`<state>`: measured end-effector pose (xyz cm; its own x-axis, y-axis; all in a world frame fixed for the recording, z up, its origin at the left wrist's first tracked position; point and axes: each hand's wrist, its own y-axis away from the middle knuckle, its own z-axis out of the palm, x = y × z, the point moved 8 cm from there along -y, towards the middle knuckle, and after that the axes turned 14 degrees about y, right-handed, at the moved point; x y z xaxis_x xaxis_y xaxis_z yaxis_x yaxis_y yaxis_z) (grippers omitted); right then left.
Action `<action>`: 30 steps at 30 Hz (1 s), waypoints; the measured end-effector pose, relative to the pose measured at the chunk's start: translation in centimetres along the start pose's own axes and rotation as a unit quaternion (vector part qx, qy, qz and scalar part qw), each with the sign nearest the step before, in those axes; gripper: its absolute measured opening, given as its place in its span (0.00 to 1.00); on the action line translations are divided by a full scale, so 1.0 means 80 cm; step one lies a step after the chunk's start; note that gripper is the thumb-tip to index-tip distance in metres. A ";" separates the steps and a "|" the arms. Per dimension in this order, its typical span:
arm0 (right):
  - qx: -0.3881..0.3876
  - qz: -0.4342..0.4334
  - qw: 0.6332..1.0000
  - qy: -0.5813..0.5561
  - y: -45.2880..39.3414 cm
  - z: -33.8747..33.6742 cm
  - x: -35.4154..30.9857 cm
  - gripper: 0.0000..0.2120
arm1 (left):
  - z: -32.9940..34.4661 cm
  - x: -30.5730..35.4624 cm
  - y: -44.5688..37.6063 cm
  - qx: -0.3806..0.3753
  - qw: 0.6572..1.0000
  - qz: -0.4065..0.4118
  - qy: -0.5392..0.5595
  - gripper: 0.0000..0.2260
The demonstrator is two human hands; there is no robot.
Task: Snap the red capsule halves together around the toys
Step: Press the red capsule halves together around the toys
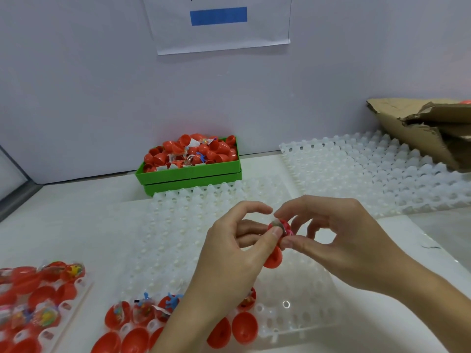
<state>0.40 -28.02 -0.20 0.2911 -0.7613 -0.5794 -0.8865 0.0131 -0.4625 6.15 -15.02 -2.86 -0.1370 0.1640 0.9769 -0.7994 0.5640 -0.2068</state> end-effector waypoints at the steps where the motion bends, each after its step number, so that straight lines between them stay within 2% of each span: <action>1: 0.002 0.000 1.000 0.000 0.000 0.000 0.000 0.13 | 0.001 0.001 0.000 -0.002 1.000 0.004 -0.001 0.08; 5: 0.029 0.016 0.999 -0.020 0.000 -0.004 0.004 0.15 | 0.002 0.006 0.000 0.000 1.000 0.026 -0.015 0.06; 9: 0.046 0.013 0.998 -0.035 0.000 -0.008 0.003 0.11 | 0.002 0.013 0.000 0.002 0.998 0.049 -0.031 0.03; 21: 0.085 -0.009 0.993 -0.082 0.002 -0.010 -0.003 0.07 | -0.004 0.022 0.003 0.049 0.996 0.069 -0.039 0.09; 30: 0.074 -0.029 0.994 -0.079 0.002 -0.005 -0.008 0.07 | -0.011 0.010 0.002 0.055 0.997 -0.013 0.047 0.08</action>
<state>-0.08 -27.78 0.41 0.4033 -0.6522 -0.6419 -0.8075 0.0763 -0.5849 6.38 -14.08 -2.14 -0.0637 0.2277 0.9716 -0.8621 0.4779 -0.1685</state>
